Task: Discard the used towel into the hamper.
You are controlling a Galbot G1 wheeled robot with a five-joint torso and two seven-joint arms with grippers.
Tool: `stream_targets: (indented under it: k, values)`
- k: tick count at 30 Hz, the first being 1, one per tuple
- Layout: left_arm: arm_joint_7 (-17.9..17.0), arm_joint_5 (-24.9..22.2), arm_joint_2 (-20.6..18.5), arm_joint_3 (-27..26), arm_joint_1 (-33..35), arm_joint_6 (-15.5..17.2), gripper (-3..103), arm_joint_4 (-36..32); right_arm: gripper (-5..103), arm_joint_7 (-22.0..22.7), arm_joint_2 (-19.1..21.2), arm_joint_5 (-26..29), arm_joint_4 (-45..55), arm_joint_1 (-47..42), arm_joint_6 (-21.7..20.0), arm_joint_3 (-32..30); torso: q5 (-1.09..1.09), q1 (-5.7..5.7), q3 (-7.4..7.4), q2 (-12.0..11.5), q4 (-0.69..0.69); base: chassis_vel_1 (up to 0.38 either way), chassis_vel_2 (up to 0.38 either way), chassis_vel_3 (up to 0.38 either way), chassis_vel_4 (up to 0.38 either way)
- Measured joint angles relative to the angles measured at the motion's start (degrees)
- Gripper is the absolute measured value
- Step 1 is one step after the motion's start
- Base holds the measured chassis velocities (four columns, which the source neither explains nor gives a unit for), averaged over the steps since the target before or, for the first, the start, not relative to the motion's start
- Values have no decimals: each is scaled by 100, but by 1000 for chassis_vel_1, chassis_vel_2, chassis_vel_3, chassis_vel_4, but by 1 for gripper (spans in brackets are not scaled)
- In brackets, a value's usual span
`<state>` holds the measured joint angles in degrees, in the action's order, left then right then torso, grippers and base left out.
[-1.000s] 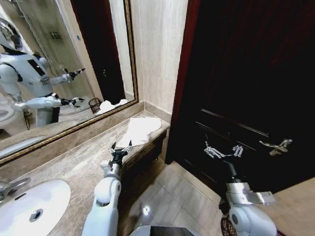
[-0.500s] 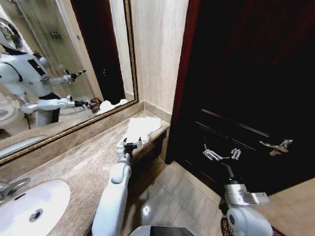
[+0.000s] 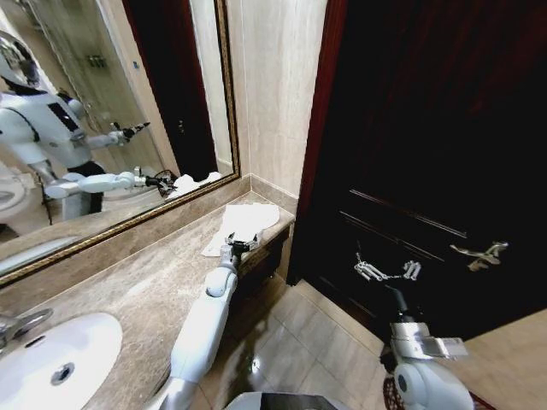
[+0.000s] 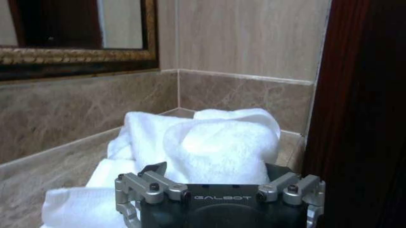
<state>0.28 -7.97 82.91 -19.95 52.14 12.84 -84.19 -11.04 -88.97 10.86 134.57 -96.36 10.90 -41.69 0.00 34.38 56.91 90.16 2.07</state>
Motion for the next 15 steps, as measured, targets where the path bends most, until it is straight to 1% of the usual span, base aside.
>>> stream_targets:
  k: [5, 8, 15]
  values:
    - [57, 32, -58, 97, 6, 3, 100, -31, 100, 0, -27, -19, 11, -9, 6, -9, 1, -1, 0, 0, 1, 0, 0, 0, 0]
    - [65, 116, -126, 200, -31, 36, 100, 128, 100, 0, -46, -25, 55, -16, 7, -12, 0, -1, 0, 0, 0, 0, 0, 0, 0]
    - [-26, 127, -217, 195, -170, 41, 100, 374, 100, 3, -67, -25, 73, -33, 19, -36, 0, -1, 0, 0, 0, 0, 0, 0, 0]
